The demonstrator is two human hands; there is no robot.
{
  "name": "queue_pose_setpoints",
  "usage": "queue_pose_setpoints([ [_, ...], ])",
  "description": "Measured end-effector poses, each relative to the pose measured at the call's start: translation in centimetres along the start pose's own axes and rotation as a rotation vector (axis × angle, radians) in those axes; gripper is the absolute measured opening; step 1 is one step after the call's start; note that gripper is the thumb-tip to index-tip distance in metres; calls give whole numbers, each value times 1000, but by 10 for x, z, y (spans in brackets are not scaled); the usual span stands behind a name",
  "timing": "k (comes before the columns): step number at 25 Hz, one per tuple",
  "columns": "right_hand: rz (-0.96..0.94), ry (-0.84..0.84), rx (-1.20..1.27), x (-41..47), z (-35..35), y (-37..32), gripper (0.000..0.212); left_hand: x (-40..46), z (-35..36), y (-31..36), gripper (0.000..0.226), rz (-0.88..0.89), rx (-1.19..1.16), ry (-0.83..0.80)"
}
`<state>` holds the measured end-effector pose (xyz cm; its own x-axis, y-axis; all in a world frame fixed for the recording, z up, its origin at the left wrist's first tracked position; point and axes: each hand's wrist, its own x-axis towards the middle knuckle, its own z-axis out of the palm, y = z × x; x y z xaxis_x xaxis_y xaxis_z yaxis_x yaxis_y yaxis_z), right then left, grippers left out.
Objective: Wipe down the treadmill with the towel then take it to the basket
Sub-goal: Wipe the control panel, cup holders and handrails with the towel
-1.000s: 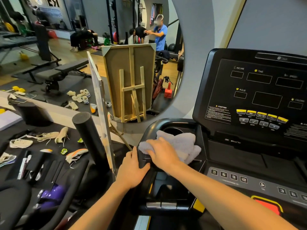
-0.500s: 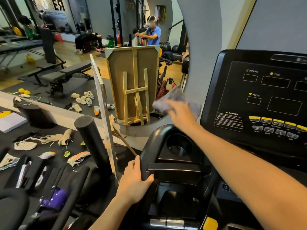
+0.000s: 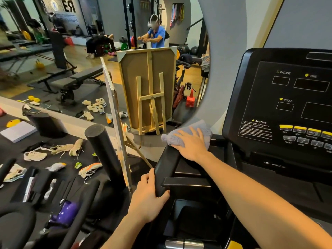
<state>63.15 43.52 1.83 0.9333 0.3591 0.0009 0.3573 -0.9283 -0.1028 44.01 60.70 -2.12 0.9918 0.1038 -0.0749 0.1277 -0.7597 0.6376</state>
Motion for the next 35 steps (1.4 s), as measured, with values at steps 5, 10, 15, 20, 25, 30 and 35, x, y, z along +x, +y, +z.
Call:
queue_pose_setpoints([
  [5,-97,-46,104,-23,4,-18,59,1,1,-1,96,-3,21,-1],
  [10,-205,-222,173,-57,-9,-42,55,0,0,2,92,-11,29,-9],
  [15,-273,-213,174,-86,-4,-41,64,-3,-2,1,70,12,-4,-8],
  [20,-253,-158,125,-112,-27,-18,75,-4,-5,3,84,-13,30,-37],
  [25,-113,-146,-5,-129,-46,24,37,-3,-4,3,90,-18,28,-37],
  [30,94,-54,-306,-124,-30,29,24,-3,-3,2,91,6,15,-28],
  [35,222,75,-126,-80,-16,39,19,-1,-1,-2,94,6,5,-21],
])
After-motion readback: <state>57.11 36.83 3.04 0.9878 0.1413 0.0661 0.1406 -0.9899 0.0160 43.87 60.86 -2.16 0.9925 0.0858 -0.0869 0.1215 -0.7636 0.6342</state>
